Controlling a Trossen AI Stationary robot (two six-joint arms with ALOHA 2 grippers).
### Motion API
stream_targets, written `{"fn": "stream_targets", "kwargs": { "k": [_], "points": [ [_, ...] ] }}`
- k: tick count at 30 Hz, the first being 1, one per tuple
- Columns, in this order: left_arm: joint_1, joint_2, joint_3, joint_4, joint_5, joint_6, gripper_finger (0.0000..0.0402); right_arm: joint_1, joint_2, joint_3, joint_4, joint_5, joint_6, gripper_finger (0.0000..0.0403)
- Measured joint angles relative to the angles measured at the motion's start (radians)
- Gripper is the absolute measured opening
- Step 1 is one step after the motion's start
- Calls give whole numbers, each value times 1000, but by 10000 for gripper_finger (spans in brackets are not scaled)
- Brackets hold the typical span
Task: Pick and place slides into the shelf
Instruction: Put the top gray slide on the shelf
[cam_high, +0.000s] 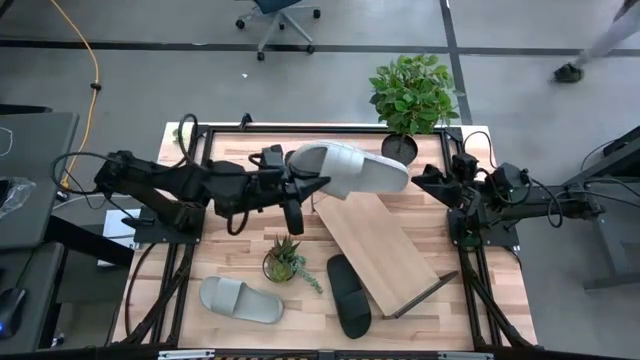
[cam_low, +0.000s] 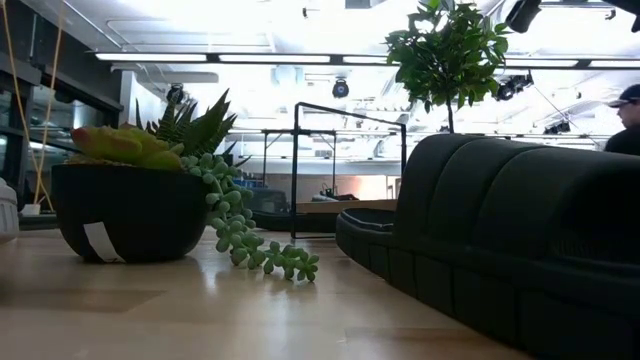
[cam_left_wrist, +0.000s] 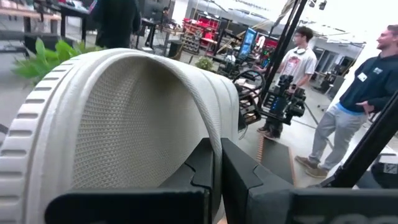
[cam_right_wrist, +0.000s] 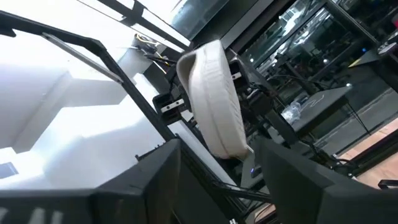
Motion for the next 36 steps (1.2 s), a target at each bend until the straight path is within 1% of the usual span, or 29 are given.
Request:
{"fn": "stream_targets", "kwargs": {
  "k": [5, 9, 15, 22, 36],
  "points": [
    [2, 15, 0, 23, -5, -14, 1, 0, 0, 0, 16, -12, -44, 235],
    [3, 16, 0, 30, -5, -14, 1, 0, 2, 0, 14, -2, -72, 236],
    [2, 16, 0, 28, -5, -30, 1, 0, 57, 0, 16, 3, -94, 236],
    [2, 28, 0, 22, -4, -41, 1, 0, 117, 0, 110, 25, -124, 236],
    [2, 83, 0, 26, 1, -82, 1, 0, 137, 0, 137, 29, -124, 236]
  ]
}}
